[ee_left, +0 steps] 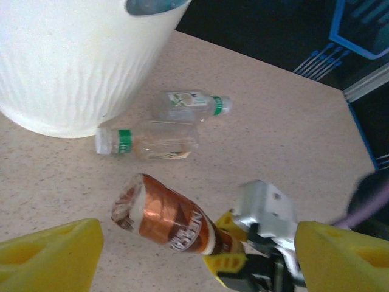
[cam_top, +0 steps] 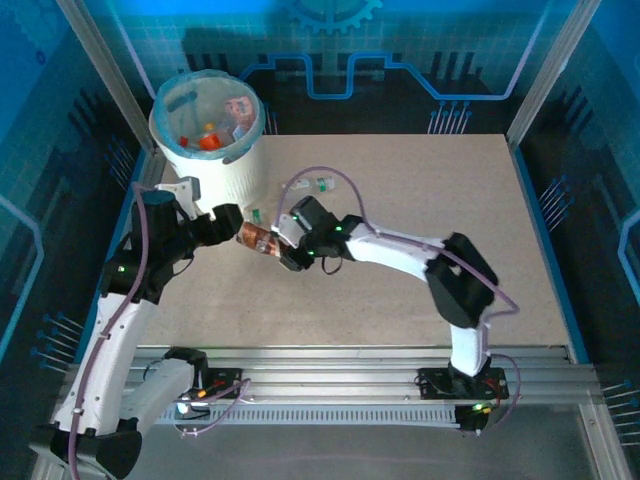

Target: Put the plastic bottles in the bin

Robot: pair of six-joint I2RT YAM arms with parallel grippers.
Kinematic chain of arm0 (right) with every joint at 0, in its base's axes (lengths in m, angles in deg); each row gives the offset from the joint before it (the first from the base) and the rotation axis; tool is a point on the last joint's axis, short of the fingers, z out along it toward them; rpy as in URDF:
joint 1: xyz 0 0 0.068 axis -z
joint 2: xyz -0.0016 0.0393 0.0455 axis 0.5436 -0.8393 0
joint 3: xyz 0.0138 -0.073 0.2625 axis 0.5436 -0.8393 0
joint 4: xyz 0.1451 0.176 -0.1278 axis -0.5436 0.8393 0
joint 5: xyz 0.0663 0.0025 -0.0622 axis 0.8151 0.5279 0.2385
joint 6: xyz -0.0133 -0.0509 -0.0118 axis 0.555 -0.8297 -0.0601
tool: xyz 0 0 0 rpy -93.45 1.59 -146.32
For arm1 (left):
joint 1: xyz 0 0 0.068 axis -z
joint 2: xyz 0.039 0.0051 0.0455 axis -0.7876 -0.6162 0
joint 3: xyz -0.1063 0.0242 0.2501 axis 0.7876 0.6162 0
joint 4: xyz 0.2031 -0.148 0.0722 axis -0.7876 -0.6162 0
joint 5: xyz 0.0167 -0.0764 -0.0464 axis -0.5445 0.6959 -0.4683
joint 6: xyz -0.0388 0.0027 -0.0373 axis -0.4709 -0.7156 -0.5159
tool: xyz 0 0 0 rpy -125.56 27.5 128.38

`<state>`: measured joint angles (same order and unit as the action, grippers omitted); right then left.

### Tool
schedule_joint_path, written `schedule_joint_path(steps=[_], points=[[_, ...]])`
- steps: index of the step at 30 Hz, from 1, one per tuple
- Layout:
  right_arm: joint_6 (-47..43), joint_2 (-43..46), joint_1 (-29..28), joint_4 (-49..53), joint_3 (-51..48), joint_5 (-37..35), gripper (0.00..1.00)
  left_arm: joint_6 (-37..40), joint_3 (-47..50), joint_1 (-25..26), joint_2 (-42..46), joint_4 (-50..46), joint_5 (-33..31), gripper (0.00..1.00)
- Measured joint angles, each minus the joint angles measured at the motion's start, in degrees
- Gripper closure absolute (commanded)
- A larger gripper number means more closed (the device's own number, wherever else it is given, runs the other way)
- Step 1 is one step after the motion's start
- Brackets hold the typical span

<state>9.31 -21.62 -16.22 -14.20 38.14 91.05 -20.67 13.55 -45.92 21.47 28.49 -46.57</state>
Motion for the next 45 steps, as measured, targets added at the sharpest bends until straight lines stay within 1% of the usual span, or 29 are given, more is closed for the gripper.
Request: schedule_joint_path(steps=[3,7,12,15,19,24,26,28,32,34,36,37,41,42,43,45], points=[[2.51,8.41,-0.20,-2.38,-5.79,-0.04,0.71,-3.08,0.00,-0.07,-0.13,1.95,4.13,0.14],[5.01,17.64,-0.74,-4.37,-11.08,-0.09,0.71,-7.58,0.00,-0.09,-1.20,5.35,10.01,0.13],[5.97,23.87,-2.14,-5.49,-12.74,-0.11,0.70,-12.13,0.04,-0.07,-3.54,9.33,16.94,0.14],[5.97,25.33,-3.02,-5.88,-12.74,-0.74,0.70,-14.10,0.15,0.22,-4.85,11.26,20.74,0.17],[5.97,25.88,-3.65,-5.90,-12.74,-1.40,0.70,-15.43,0.79,0.94,-5.27,12.37,23.10,0.24],[5.99,26.01,-3.98,-5.90,-12.74,-2.47,0.69,-16.26,1.38,1.25,-5.27,12.83,24.70,0.24],[6.14,26.18,-4.13,-5.90,-12.74,-2.84,0.69,-16.44,1.66,1.44,-5.27,12.83,25.33,0.26],[6.19,26.29,-4.20,-5.90,-12.74,-3.13,0.68,-16.50,1.90,1.81,-5.31,12.96,25.83,0.31],[6.16,26.49,-4.20,-5.90,-12.74,-3.76,0.66,-16.92,2.03,2.08,-5.77,13.44,26.34,0.43],[6.21,26.53,-4.20,-5.86,-12.74,-4.07,0.63,-16.94,2.03,2.08,-6.03,13.90,26.60,0.48],[6.62,26.53,-4.20,-5.84,-12.72,-4.39,0.55,-16.94,2.03,2.16,-6.08,14.27,26.64,0.49],[6.69,26.53,-4.22,-5.81,-12.70,-4.50,0.50,-16.94,2.03,2.23,-6.08,14.34,26.60,0.50],[7.37,26.53,-4.22,-5.18,-12.35,-6.12,0.20,-17.03,1.46,2.73,-6.10,14.03,25.49,0.51],[7.63,26.53,-4.26,-4.66,-11.96,-6.64,0.15,-16.92,0.74,2.75,-6.25,13.62,24.81,0.51],[7.63,26.53,-4.33,-4.24,-11.54,-7.23,0.11,-16.81,-0.22,2.75,-6.51,13.38,24.04,0.52],[7.89,26.53,-4.46,-3.58,-10.10,-8.37,0.08,-16.02,-3.89,2.73,-7.80,12.48,21.90,0.52]])
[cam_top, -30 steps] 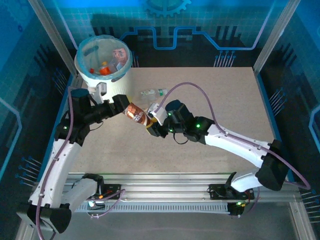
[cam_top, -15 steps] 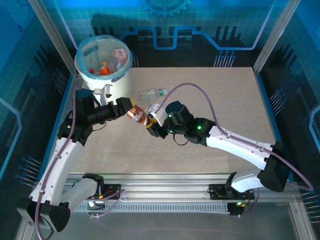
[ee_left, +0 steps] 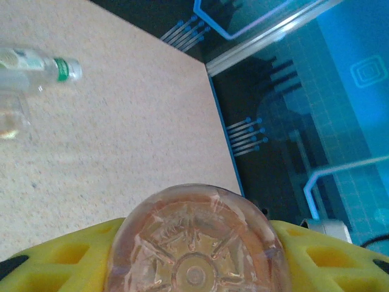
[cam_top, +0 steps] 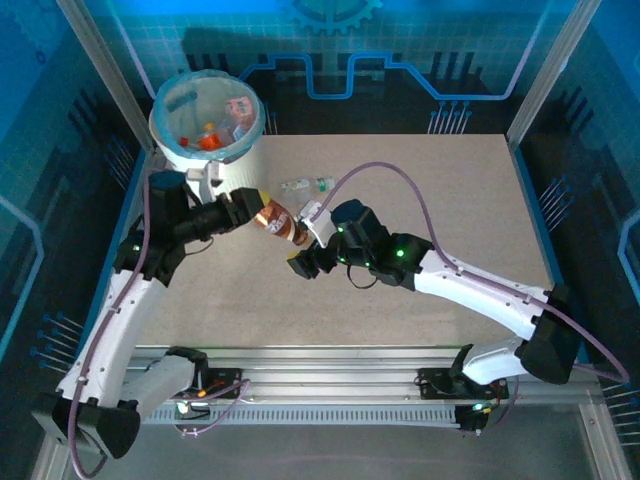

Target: Put the plastic bottles in the bin

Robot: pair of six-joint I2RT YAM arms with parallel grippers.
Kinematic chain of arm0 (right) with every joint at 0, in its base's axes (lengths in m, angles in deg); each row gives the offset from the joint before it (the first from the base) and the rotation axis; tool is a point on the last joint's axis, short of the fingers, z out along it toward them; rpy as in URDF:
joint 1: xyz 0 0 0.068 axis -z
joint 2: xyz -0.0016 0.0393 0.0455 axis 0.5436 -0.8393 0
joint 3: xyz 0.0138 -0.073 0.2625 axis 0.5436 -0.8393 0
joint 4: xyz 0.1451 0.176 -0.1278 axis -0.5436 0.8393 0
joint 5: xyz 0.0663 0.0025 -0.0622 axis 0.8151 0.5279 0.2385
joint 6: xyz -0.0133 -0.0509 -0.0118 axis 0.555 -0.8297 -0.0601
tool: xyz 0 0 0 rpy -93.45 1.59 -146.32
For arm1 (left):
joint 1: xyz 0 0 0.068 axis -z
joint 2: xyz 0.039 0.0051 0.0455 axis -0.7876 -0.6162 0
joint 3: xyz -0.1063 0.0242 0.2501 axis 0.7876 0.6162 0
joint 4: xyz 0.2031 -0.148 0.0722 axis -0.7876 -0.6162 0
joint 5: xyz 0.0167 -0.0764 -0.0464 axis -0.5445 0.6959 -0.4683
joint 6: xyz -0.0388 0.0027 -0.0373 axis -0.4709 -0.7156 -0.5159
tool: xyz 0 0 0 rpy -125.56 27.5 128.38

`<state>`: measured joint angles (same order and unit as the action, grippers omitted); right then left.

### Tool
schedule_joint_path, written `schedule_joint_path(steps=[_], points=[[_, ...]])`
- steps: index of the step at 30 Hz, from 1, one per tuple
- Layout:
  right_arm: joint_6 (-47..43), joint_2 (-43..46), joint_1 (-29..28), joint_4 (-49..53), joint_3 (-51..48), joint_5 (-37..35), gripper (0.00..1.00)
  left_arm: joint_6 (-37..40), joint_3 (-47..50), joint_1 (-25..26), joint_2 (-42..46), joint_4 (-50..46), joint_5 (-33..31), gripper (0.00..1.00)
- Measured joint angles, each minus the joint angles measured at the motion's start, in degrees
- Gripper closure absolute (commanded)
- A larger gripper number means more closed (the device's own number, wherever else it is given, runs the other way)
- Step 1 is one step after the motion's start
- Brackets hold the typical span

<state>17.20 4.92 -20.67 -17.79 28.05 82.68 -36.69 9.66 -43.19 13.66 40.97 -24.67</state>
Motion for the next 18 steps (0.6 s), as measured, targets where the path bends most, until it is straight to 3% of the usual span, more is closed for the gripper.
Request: schedule_joint_path(steps=[18], points=[[1.49,-1.53,0.33,4.44,10.99,-6.25,0.01,12.50,-41.05,-8.04,-22.77,-5.29,-15.19,0.52]])
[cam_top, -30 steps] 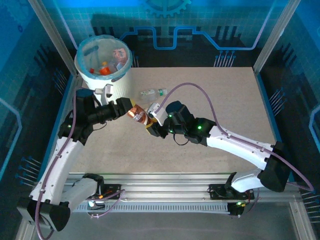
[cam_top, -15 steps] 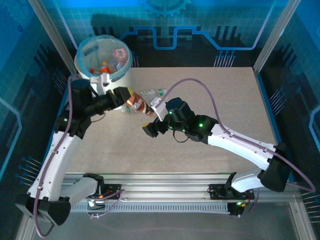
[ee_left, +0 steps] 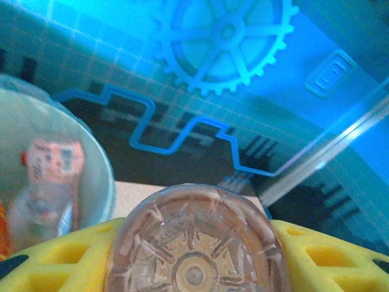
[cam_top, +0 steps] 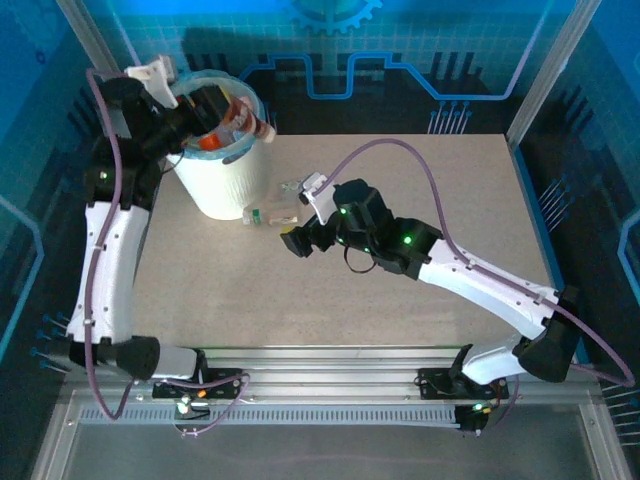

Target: Put the plastic bottles in the bin

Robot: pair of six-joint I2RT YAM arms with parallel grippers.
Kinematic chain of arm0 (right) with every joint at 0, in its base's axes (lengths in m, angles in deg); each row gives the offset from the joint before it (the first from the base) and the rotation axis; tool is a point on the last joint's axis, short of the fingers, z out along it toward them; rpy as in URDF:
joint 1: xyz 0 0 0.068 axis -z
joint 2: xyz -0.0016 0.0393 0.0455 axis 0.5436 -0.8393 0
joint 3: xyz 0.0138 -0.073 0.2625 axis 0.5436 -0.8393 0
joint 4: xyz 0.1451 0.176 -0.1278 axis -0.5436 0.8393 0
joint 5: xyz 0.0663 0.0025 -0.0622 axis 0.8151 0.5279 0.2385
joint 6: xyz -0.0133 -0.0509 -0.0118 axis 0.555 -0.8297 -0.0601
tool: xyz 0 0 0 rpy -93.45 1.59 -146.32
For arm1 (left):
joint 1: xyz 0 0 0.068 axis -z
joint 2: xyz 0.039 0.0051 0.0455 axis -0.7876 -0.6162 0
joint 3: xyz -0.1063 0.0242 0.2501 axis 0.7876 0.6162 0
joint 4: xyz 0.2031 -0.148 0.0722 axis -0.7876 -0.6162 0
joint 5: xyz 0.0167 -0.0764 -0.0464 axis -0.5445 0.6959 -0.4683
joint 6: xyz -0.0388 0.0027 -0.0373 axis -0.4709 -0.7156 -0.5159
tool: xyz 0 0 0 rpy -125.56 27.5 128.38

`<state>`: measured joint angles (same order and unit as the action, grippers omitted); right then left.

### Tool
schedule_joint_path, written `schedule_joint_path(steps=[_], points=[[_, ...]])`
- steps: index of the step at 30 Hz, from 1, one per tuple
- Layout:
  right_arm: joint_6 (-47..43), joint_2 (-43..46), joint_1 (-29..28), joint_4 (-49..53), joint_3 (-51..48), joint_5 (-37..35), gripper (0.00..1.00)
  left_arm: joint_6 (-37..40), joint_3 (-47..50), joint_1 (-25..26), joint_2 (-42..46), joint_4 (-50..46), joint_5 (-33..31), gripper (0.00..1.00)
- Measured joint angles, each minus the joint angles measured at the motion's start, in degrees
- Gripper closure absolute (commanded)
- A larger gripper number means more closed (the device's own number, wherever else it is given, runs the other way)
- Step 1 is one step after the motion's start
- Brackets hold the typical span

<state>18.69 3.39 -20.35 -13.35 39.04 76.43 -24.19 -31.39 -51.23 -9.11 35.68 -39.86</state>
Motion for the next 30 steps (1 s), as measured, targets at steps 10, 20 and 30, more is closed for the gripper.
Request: schedule_joint_path(steps=[10,20,30], points=[[-0.28,-3.93,2.34,2.03,5.40,2.05,0.01,3.26,-10.82,-6.23,-10.10,-2.43,-4.63,0.52],[-0.46,-4.44,3.54,3.45,6.01,3.19,0.01,8.90,-15.15,-9.81,-16.65,-5.25,-11.54,0.52],[-0.46,-6.97,4.22,5.42,6.43,3.63,0.02,14.19,-16.41,-10.10,-24.70,-5.44,-15.04,0.30]])
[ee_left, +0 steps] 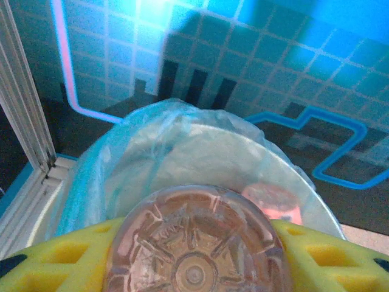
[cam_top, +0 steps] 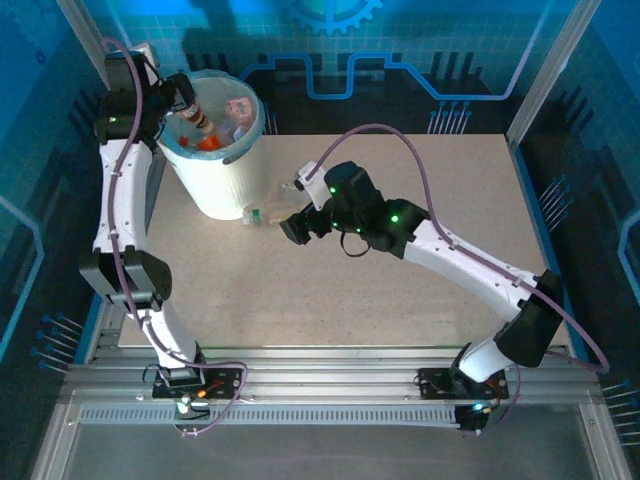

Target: Put the plastic bottles in the bin

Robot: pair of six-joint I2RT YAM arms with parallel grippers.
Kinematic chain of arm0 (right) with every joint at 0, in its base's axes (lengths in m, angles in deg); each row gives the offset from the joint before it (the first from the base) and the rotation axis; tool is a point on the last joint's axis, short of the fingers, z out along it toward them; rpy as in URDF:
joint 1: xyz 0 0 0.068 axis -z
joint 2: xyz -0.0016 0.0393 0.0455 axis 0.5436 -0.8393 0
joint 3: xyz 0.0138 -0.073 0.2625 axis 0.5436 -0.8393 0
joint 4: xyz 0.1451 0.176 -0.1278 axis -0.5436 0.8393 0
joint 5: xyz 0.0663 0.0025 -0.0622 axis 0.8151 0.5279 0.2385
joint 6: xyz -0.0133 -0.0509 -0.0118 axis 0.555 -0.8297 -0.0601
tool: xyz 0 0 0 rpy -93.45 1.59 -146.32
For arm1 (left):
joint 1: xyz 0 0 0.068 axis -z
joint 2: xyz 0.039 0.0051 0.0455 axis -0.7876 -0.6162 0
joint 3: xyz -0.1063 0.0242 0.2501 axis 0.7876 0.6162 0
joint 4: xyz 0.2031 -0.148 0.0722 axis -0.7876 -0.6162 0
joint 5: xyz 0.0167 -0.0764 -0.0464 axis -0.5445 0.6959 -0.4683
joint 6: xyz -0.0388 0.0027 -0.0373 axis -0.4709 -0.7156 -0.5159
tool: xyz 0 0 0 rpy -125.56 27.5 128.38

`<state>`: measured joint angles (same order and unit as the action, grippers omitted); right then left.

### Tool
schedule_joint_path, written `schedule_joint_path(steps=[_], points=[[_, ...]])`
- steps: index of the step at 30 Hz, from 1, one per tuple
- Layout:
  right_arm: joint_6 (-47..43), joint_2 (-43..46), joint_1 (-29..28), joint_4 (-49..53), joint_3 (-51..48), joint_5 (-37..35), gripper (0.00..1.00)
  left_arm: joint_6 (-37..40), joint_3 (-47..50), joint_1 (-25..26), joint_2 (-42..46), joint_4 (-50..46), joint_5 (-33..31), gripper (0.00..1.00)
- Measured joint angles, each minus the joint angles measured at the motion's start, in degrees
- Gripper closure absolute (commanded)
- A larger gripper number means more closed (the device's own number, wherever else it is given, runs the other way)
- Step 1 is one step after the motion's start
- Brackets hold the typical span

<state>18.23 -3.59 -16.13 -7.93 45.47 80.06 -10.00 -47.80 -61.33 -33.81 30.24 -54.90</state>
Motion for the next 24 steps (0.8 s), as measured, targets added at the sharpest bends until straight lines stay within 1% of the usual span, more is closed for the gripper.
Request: schedule_joint_path(steps=[1,2,5,10,17,24], points=[[0.00,-0.26,0.00,0.13,0.11,0.00,0.02,0.50,-0.22,-0.02,-0.57,-0.57,-0.09,0.23],[0.00,-0.52,0.00,0.42,0.35,0.00,0.02,0.63,-0.76,-0.04,-1.29,-1.38,-0.13,0.19],[0.00,-1.38,0.00,1.20,1.46,0.00,0.02,1.42,-2.29,-0.02,-3.39,-2.64,-0.04,0.14],[0.00,-2.14,0.00,1.46,2.71,0.02,0.02,1.49,-2.45,-0.02,-4.22,-3.69,0.02,0.16],[0.00,-3.43,0.00,2.08,3.50,0.87,0.02,1.46,-3.82,-0.02,-4.22,-4.20,1.07,0.23],[-1.07,-7.28,1.18,4.79,7.02,1.57,0.02,1.44,-4.85,0.00,-4.09,-5.49,2.40,0.24]])
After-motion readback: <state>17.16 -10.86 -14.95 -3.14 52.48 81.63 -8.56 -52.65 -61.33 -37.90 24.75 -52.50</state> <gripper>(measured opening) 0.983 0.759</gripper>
